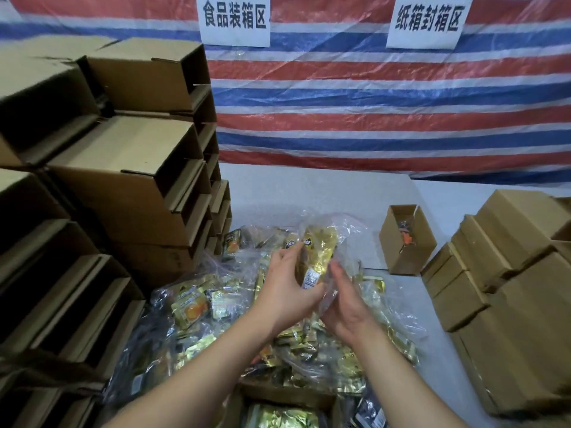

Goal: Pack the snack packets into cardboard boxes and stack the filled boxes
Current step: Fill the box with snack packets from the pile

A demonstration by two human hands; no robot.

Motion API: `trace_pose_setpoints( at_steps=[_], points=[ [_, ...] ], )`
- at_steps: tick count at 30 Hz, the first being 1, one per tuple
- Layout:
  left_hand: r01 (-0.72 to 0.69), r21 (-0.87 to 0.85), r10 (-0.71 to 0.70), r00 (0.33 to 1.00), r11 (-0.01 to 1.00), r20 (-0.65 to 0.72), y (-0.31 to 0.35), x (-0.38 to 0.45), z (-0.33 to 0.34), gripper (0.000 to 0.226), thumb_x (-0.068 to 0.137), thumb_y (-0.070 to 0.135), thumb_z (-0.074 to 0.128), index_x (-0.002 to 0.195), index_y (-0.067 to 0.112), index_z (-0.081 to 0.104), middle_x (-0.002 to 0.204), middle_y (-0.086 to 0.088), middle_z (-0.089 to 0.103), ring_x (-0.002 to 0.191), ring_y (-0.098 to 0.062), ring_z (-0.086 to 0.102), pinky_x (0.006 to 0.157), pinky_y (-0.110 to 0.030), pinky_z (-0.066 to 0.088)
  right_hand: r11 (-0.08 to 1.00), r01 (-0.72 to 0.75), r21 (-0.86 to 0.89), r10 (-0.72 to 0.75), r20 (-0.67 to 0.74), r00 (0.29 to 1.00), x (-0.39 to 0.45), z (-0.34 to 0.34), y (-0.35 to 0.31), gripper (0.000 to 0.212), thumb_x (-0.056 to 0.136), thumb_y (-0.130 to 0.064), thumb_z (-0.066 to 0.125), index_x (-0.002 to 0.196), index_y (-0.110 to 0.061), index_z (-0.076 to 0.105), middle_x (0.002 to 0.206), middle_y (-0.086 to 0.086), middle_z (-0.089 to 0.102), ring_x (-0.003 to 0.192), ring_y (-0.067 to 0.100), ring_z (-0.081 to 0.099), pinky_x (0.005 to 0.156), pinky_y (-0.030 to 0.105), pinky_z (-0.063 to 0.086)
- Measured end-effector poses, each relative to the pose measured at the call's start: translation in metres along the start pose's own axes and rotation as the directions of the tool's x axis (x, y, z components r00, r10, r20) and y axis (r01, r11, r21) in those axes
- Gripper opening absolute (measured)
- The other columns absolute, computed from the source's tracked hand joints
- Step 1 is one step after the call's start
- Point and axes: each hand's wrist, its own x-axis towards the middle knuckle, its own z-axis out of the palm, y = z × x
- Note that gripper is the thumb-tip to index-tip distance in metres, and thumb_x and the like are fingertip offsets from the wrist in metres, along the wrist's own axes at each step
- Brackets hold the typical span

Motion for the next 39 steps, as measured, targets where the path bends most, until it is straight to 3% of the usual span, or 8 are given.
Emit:
trace_pose_setpoints(
  at_steps=[9, 15, 19, 24, 28, 33, 36, 39],
  points=[
    [-0.189, 0.453, 0.168, 0.982, 0.871, 0.087, 0.002, -0.030, -0.016, 0.079, 0.082, 0.069, 0.052, 0.151, 0.033, 0.036, 0.151, 0.009, 0.042, 0.141, -0.019, 0.028, 0.117, -0.043, 0.023, 0.986, -0.100, 0.135, 0.109, -0.062, 0.992, -0.012, 0.009, 0.008, 0.078, 0.059, -0.050, 0.090, 0.123, -0.009, 0.069, 0.124, 0.017, 0.067, 0.106, 0.033, 0.069, 0.091, 0.048, 0.056],
    [-0.072, 0.170, 0.062, 0.996, 0.983, 0.065, -0.032, -0.048, -0.035, 0.058, 0.095, 0.062, 0.048, 0.141, 0.027, 0.051, 0.141, 0.011, 0.052, 0.126, -0.004, 0.046, 0.105, -0.025, 0.036, 0.987, -0.089, 0.137, 0.093, -0.018, 0.996, -0.029, -0.022, 0.004, 0.060, 0.083, -0.055, 0.059, 0.109, -0.002, 0.075, 0.101, 0.018, 0.071, 0.083, 0.033, 0.070, 0.077, 0.045, 0.058],
    [0.094, 0.179, -0.132, 0.967, 0.979, 0.218, -0.098, -0.072, -0.046, 0.037, 0.099, 0.049, 0.051, 0.131, 0.032, 0.058, 0.125, 0.015, 0.062, 0.102, 0.008, 0.055, 0.090, -0.016, 0.047, 0.973, -0.142, -0.179, 0.152, 0.043, 0.987, -0.045, -0.031, 0.007, 0.062, 0.080, -0.052, 0.065, 0.119, -0.003, 0.069, 0.101, 0.024, 0.069, 0.079, 0.034, 0.068, 0.076, 0.044, 0.057],
    [0.282, 0.138, -0.313, 0.879, 0.949, 0.360, -0.160, -0.101, -0.035, 0.032, 0.099, 0.044, 0.054, 0.129, 0.033, 0.060, 0.135, 0.010, 0.059, 0.118, -0.005, 0.057, 0.105, -0.031, 0.046, 0.519, -0.093, -0.850, 0.315, 0.089, 0.945, -0.067, -0.004, 0.018, 0.048, 0.068, -0.060, 0.065, 0.106, -0.031, 0.069, 0.103, -0.001, 0.074, 0.087, 0.010, 0.070, 0.075, 0.029, 0.056],
    [0.435, -0.008, -0.382, 0.799, 0.900, 0.465, -0.163, -0.109, -0.032, 0.031, 0.100, 0.053, 0.048, 0.119, 0.039, 0.067, 0.123, 0.012, 0.064, 0.110, -0.008, 0.064, 0.093, -0.029, 0.053, 0.106, 0.151, -0.983, 0.537, 0.184, 0.823, -0.070, 0.015, 0.043, 0.031, 0.090, -0.051, 0.059, 0.121, -0.056, 0.060, 0.106, -0.024, 0.066, 0.086, 0.002, 0.064, 0.079, 0.020, 0.051],
    [0.509, -0.030, -0.451, 0.786, 0.860, 0.423, -0.158, -0.114, -0.029, 0.046, 0.097, 0.064, 0.036, 0.105, 0.037, 0.072, 0.106, 0.018, 0.070, 0.089, 0.008, 0.065, 0.075, -0.010, 0.046, -0.172, 0.154, -0.973, 0.598, 0.021, 0.801, -0.068, 0.008, 0.088, 0.031, 0.088, -0.048, 0.058, 0.104, -0.022, 0.066, 0.080, -0.006, 0.061, 0.063, 0.005, 0.049, 0.061, 0.026, 0.040],
    [0.507, -0.052, -0.452, 0.806, 0.860, 0.381, -0.164, -0.116, -0.022, 0.062, 0.092, 0.067, 0.036, 0.103, 0.020, 0.075, 0.099, 0.005, 0.074, 0.092, -0.006, 0.068, 0.088, -0.023, 0.051, -0.183, 0.138, -0.973, 0.616, -0.004, 0.788, -0.064, 0.008, 0.103, 0.039, 0.092, -0.049, 0.052, 0.129, -0.040, 0.059, 0.103, -0.006, 0.066, 0.086, 0.011, 0.058, 0.079, 0.026, 0.048],
    [0.490, -0.110, -0.430, 0.835, 0.864, 0.344, -0.172, -0.121, -0.016, 0.076, 0.091, 0.067, 0.035, 0.106, 0.001, 0.070, 0.108, -0.022, 0.070, 0.100, -0.030, 0.069, 0.099, -0.040, 0.051, -0.201, 0.094, -0.975, 0.619, -0.052, 0.783, -0.057, 0.004, 0.116, 0.040, 0.093, -0.052, 0.049, 0.120, -0.026, 0.063, 0.114, 0.006, 0.068, 0.100, 0.026, 0.063, 0.089, 0.036, 0.050]
  ],
)
